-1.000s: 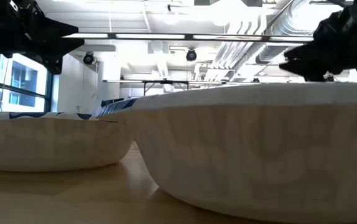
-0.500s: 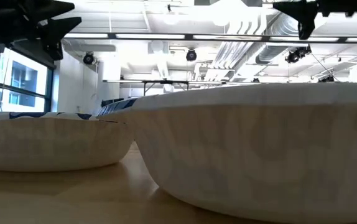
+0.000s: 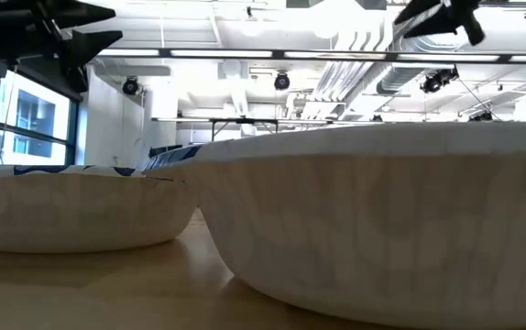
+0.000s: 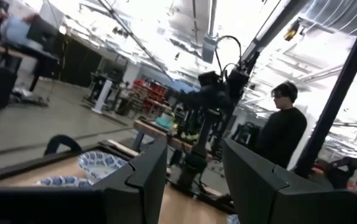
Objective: Nest bowls inside each other
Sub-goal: Stack the white patterned bowl on top of the other white patterned bowl
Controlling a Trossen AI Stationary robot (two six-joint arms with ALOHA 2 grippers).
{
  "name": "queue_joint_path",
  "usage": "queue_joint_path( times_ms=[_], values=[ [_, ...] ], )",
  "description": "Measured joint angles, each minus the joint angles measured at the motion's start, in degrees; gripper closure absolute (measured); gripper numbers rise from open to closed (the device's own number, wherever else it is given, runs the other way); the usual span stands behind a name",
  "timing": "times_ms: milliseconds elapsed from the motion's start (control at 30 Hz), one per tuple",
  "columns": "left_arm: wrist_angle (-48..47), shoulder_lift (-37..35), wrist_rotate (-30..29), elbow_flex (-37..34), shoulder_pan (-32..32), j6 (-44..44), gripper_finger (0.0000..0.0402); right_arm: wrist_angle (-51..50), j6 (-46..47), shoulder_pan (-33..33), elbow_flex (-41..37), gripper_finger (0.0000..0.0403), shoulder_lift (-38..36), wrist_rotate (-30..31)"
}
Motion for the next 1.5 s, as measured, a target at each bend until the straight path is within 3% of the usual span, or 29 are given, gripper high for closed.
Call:
queue_joint_path(
  times_ms=[167,433,667,833,1133,1300,1500],
  values=[
    [-2.3,0.0,-1.5,0.0,0.0,-0.5,0.0256,-14.0,14.7,-5.1,4.3,0.0256,3.7,-1.7],
    [-6.5,0.0,-8.2,0.0,0.0,-0.4,0.0256,-23.0,25.1,-13.4,4.9,0.0256,9.1,-8.2],
    [-6.8,0.0,-9.9,0.0,0.0,0.7,0.0256,-34.4,30.0,-20.0,4.9,0.0256,13.3,-14.9],
    [-6.9,0.0,-9.9,0.0,0.0,1.1,0.0256,-36.9,30.2,-23.5,4.9,0.0256,15.1,-18.2],
    [-7.1,0.0,-9.9,0.0,0.0,1.1,0.0256,-33.8,28.2,-29.1,4.0,0.0256,20.6,-22.6],
    [-7.1,0.0,-9.9,0.0,0.0,1.0,0.0256,-20.7,25.0,-33.2,-4.6,0.0256,20.9,-31.9],
    [-7.1,0.0,-8.7,0.0,0.0,-0.1,0.0256,-9.6,27.9,-33.0,-14.6,0.0256,17.7,-33.1]
  ],
)
